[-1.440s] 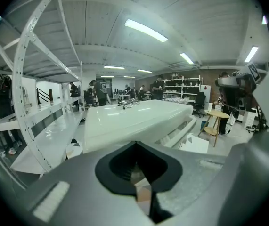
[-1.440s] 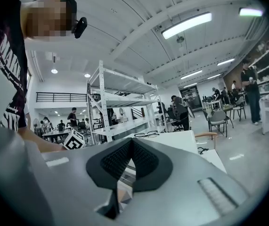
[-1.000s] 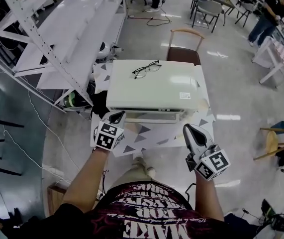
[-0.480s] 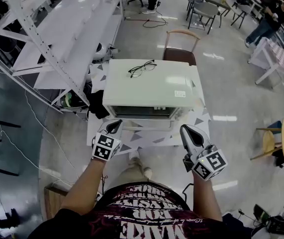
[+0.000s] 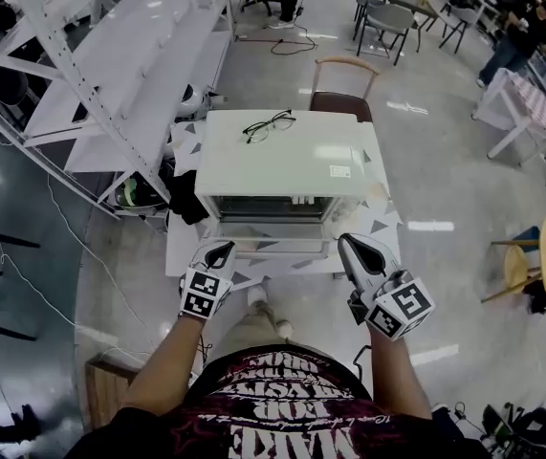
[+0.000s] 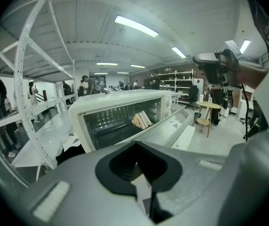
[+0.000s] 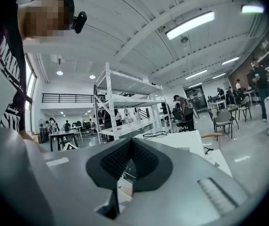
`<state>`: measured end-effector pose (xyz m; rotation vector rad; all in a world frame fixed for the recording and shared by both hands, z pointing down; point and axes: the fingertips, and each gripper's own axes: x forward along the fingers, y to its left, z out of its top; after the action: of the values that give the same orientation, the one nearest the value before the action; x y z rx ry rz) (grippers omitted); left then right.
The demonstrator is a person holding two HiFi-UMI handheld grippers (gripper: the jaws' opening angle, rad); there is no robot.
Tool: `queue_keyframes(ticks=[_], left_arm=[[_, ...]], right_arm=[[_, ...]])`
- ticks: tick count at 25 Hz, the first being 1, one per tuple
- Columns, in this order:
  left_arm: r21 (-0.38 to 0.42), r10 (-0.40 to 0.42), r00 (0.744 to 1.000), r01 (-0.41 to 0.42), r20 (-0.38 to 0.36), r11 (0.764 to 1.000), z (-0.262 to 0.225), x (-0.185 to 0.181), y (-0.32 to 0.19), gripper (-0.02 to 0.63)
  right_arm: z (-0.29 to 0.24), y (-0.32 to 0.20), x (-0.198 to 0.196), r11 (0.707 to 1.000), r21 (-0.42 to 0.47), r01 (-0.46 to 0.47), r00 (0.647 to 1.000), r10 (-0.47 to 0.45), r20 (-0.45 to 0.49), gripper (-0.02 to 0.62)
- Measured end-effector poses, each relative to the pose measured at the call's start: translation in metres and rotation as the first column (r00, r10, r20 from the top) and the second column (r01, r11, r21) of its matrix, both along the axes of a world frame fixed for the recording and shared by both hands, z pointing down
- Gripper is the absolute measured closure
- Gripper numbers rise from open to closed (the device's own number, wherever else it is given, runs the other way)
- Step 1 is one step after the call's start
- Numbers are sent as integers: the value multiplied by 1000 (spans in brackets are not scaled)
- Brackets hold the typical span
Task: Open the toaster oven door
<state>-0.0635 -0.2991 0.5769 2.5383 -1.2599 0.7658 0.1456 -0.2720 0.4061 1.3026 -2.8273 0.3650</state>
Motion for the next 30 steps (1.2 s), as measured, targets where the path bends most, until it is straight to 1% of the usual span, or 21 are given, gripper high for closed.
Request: queue_keyframes(ticks=[4, 9, 18, 26, 30], left_arm=[[14, -1, 1000, 1, 6, 1000, 9, -1, 10, 606], [-4, 24, 1000, -24, -3, 1000, 29, 1, 30, 606], [-21, 33, 998, -34, -54, 999, 62, 5, 59, 606], [16, 55, 997, -54, -60, 998, 85, 6, 77, 606], [19, 55, 996, -54, -64, 998, 96, 6, 84, 606]], right_arm=[[-4, 3, 4, 1000, 8, -3, 1000, 3, -5, 569], [-3, 6, 5, 1000, 11, 0, 1000, 0, -9, 569], [5, 7, -5, 1000, -11, 26, 999, -26, -20, 569], [11, 12, -16, 998, -28, 55, 997, -56, -46, 571], [12, 15, -18, 997, -37, 61, 997, -63, -55, 571]])
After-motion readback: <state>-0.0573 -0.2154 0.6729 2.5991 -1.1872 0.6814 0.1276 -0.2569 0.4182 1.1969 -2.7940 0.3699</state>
